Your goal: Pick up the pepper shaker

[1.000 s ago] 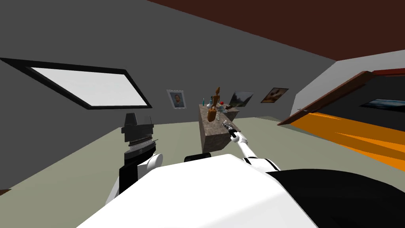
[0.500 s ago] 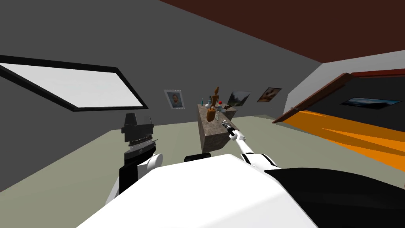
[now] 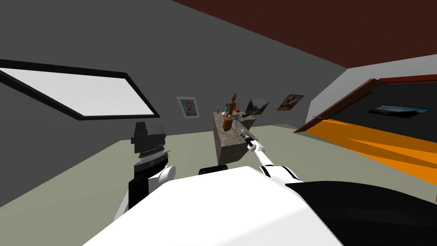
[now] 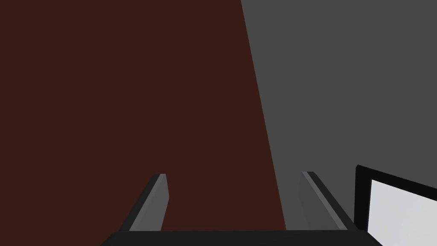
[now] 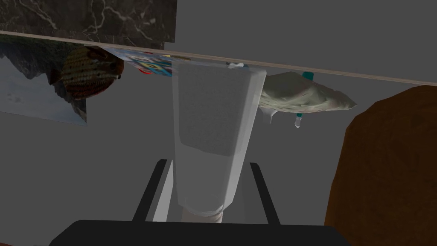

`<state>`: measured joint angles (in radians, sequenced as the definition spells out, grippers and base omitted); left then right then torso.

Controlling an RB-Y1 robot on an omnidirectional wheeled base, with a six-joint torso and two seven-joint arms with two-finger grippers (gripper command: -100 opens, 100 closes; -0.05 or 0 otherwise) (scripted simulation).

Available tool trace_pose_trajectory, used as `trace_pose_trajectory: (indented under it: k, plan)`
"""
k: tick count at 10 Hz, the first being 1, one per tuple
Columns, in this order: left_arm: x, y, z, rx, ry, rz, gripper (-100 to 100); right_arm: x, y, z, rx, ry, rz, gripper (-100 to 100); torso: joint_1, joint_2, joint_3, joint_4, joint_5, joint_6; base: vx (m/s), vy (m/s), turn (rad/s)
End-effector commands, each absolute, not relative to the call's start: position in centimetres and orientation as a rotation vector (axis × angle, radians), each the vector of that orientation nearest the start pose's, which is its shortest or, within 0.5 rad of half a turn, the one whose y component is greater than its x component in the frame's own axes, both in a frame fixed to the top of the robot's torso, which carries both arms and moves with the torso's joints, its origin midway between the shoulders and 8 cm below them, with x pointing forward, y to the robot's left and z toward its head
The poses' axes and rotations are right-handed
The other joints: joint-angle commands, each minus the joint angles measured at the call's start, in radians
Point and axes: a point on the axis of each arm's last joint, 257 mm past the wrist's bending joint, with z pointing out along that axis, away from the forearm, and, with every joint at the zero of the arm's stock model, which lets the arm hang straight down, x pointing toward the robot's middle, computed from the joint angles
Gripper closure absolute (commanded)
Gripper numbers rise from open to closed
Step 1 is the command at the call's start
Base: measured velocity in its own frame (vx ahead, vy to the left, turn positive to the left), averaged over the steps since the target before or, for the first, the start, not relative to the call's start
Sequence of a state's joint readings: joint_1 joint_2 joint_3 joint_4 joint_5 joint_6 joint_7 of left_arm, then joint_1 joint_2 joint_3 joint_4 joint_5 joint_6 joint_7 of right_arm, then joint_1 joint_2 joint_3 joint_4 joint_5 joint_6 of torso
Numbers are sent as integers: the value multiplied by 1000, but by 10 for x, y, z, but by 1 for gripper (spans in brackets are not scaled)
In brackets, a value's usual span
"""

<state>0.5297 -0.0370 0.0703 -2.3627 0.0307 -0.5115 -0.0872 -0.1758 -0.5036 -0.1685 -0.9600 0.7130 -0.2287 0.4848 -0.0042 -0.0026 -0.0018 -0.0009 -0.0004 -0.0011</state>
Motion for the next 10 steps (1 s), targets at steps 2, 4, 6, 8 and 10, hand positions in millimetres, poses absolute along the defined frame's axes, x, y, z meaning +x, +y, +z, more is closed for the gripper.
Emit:
trace_pose_trajectory:
  k: [2, 4, 6, 8, 10]
  plan:
    - [316, 307, 55, -605, 537, -1170, 0, 513, -517, -310, 183, 1769, -191, 100, -1, 1, 0, 0, -1, -3, -35, -52, 364]
    - [316, 307, 55, -605, 537, -1170, 0, 494, -530, -312, 230, 1763, -217, 100, -3, 0, -1, -1, -3, -4, -43, -46, 312]
    - [316, 307, 55, -605, 537, -1170, 0, 472, -544, -312, 271, 1755, -247, 100, -3, -2, -2, -3, -5, -3, -28, -33, 264]
    - [316, 307, 55, -605, 537, -1170, 0, 449, -559, -314, 318, 1752, -280, 100, -4, -3, -3, -4, -6, -2, -27, -31, 217]
    - [316, 307, 55, -605, 537, -1170, 0, 427, -574, -316, 366, 1750, -314, 100, -5, -3, -4, -5, -6, -2, -36, -24, 249]
